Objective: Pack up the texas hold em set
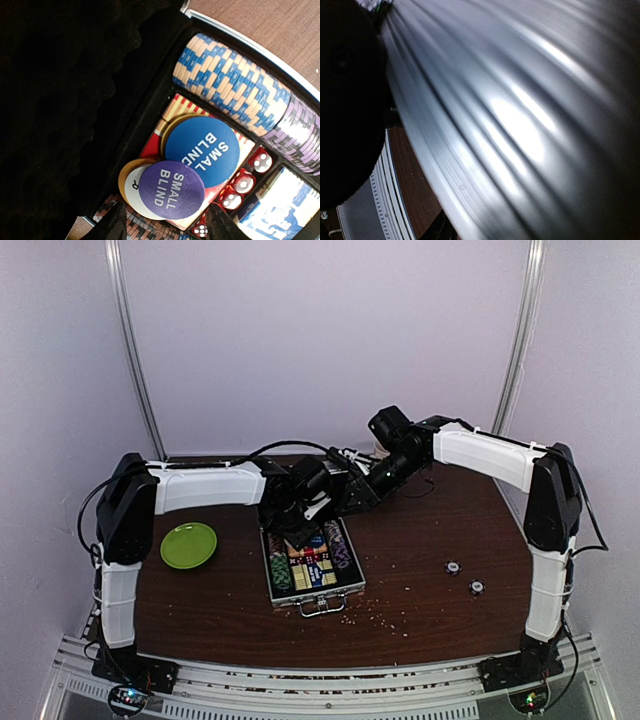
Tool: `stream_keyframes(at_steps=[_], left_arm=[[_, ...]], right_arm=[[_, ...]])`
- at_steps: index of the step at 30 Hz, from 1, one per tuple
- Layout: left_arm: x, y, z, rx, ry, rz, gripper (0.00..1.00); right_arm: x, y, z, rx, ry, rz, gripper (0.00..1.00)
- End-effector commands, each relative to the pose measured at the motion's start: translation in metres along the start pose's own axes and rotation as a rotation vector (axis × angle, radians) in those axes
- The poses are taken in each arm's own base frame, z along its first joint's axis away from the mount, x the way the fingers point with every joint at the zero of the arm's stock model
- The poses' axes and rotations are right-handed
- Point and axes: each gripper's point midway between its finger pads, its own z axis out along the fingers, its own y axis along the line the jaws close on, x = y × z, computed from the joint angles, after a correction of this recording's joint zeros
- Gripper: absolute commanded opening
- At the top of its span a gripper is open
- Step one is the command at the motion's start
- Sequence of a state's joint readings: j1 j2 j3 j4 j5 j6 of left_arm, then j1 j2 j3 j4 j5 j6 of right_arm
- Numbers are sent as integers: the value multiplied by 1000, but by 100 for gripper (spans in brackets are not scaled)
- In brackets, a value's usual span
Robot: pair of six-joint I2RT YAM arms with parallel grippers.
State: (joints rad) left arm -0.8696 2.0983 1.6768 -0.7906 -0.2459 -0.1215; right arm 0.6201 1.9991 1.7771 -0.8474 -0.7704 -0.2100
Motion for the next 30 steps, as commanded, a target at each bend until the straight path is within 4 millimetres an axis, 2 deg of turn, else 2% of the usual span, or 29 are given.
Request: stream_keyframes(at_steps=[1, 6, 11, 19, 23, 25, 30], left_arm=[[11, 5, 8, 4, 54, 2, 58], [5, 6, -5, 9, 22, -7, 58], [-4, -1, -34, 31, -41, 12, 58], [3, -4, -74, 50, -135, 9, 58], [13, 6, -87, 5, -192, -19, 57], [16, 11, -90, -18, -213, -41, 57], [0, 24, -91, -79, -277, -88, 57]], right_arm=[[21, -9, 13, 1, 78, 73, 39], [22, -9, 13, 3, 79, 72, 39], [21, -8, 9, 8, 75, 66, 39], [35, -10, -1, 22, 99, 53, 40], [48, -6, -18, 17, 125, 36, 40], [61, -6, -29, 34, 160, 35, 40], [93, -26, -62, 145, 162, 86, 42]])
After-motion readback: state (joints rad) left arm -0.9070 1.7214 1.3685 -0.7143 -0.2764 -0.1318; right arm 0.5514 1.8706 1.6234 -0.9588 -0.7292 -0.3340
